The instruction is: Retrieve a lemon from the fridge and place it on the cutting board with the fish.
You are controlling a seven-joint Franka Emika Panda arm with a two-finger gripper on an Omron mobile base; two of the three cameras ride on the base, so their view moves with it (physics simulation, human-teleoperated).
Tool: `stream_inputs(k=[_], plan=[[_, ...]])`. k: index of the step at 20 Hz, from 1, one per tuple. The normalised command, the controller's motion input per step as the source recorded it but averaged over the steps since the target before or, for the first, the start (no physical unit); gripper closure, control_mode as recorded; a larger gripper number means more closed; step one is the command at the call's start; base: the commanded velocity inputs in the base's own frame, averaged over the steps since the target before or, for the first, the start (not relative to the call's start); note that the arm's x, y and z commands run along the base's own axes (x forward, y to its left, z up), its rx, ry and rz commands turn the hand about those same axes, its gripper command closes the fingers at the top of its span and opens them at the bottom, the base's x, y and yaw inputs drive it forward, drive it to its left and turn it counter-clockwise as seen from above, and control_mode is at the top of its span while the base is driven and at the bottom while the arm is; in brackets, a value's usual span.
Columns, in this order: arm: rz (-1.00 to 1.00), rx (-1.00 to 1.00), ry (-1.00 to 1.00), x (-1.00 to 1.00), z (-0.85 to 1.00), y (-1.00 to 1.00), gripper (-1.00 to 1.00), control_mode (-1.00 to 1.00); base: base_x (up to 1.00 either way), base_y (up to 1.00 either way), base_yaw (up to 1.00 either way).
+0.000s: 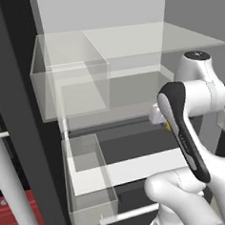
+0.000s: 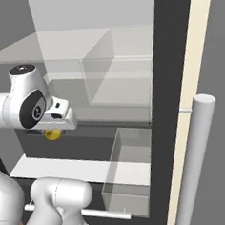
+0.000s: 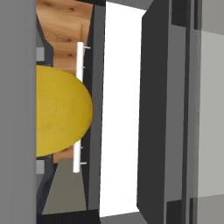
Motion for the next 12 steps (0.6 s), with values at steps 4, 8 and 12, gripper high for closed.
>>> stream_inputs(k=[4, 8, 12], plan=[[0.0, -0.05, 0.0, -0.43, 0.0, 0.03, 1.0, -1.0, 0.0, 0.0, 0.0], [0.0, -0.03, 0.0, -0.31, 0.0, 0.0, 1.0, -1.0, 0.0, 0.0, 0.0], [0.0, 0.0, -0.06, -0.19, -0.02, 0.0, 1.0, -1.0, 0.0, 0.0, 0.0]])
